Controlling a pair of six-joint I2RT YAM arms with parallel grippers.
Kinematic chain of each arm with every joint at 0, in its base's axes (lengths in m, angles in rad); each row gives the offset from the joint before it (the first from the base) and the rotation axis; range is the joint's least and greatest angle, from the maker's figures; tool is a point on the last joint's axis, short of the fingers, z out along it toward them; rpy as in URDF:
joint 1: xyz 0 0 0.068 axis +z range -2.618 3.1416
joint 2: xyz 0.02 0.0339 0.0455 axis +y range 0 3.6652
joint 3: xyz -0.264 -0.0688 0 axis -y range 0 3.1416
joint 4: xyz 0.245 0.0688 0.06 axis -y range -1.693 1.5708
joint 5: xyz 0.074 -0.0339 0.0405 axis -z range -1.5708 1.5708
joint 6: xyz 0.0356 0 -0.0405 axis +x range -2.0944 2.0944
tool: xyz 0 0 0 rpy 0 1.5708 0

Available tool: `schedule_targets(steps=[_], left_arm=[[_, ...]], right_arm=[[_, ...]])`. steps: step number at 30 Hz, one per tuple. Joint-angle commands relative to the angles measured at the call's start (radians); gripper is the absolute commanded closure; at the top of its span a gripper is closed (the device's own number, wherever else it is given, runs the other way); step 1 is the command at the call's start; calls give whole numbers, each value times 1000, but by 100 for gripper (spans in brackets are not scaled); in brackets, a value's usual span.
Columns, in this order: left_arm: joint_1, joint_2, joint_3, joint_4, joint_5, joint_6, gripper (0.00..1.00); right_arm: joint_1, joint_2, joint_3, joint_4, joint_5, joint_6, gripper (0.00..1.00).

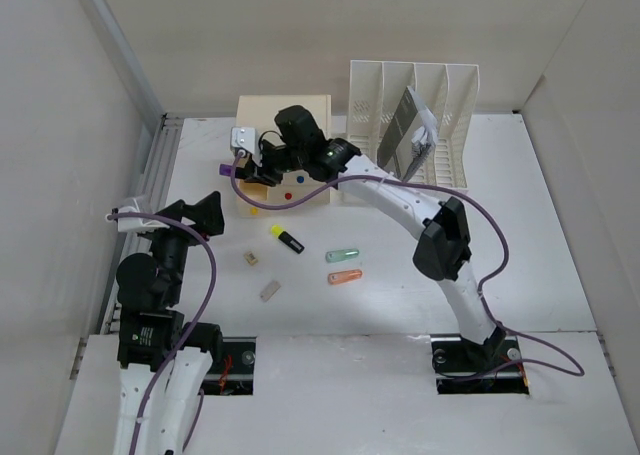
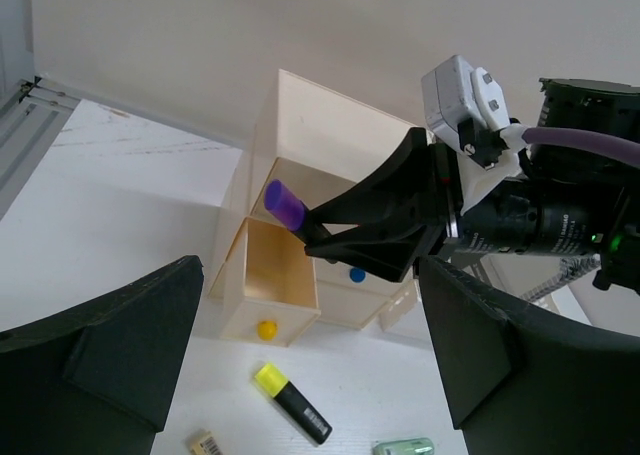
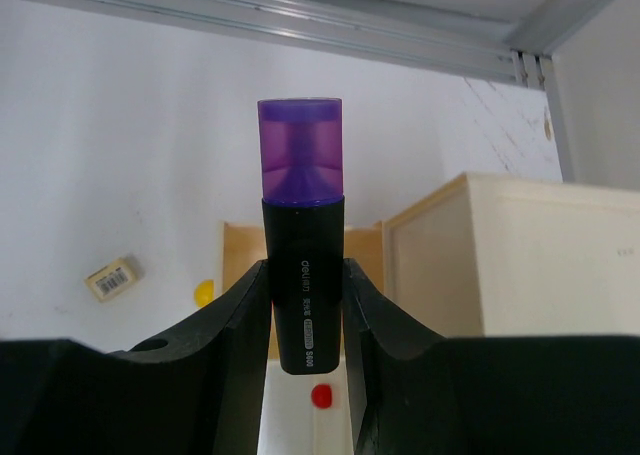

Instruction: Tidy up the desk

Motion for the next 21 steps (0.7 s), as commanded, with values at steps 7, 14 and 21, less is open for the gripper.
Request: schedule_targets(steps=[7,14,21], left_arm=[[-4,-16,-16,36,-35,14,13],[-4,-16,-16,27,-44,14,11],[-4,-16,-16,27,-44,14,11]], right_arm=[[10,98,117,45,-137,-88,86],[-8,138,135,45,-137,-88,85],[-8,158,126,35,-87,-88,68]])
